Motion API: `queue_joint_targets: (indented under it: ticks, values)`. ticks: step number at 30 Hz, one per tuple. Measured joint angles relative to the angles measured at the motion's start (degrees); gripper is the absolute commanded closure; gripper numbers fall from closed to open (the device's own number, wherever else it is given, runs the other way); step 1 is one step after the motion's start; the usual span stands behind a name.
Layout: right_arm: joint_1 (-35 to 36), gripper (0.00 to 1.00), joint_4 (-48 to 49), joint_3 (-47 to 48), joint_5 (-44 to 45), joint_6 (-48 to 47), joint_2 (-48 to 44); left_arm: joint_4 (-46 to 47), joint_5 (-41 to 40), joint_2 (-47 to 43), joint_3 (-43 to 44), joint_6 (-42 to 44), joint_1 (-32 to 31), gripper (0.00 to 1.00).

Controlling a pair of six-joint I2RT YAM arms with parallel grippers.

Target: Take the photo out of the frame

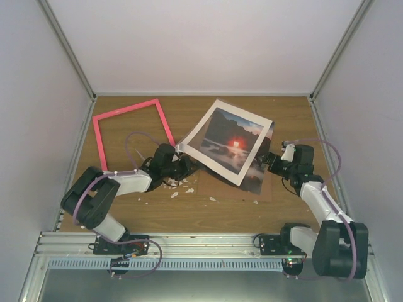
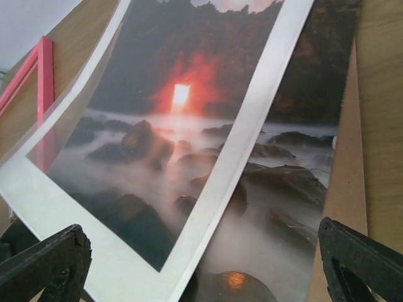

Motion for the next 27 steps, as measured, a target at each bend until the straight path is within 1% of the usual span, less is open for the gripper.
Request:
queue_joint_targets:
  ticks: [3, 13, 20, 27]
  values:
    - [-1.5, 0.01, -0.4, -0.4, -1.4, -0.2, -0.5, -1.4, -0.1, -3.3, -0.2, 0.0, 0.0, 1.00]
    - [-1.1, 0.00, -2.4, -0.5, -3.2, -1.7, -1.8, -8.3, -2.5, -13.4, -0.1, 1.0, 0.0, 1.00]
    - [-0.9, 0.00, -2.0, -1.1, -7.0, 0.8, -1.1, -9.7, -2.5, -16.5, -0.2, -0.4, 0.0, 1.00]
    - [-0.5, 0.01, -2.3, -3.5, -9.6, 2.3, 0.0, -8.8, -2.1, -17.0, -1.9, -2.5, -0.3, 1.00]
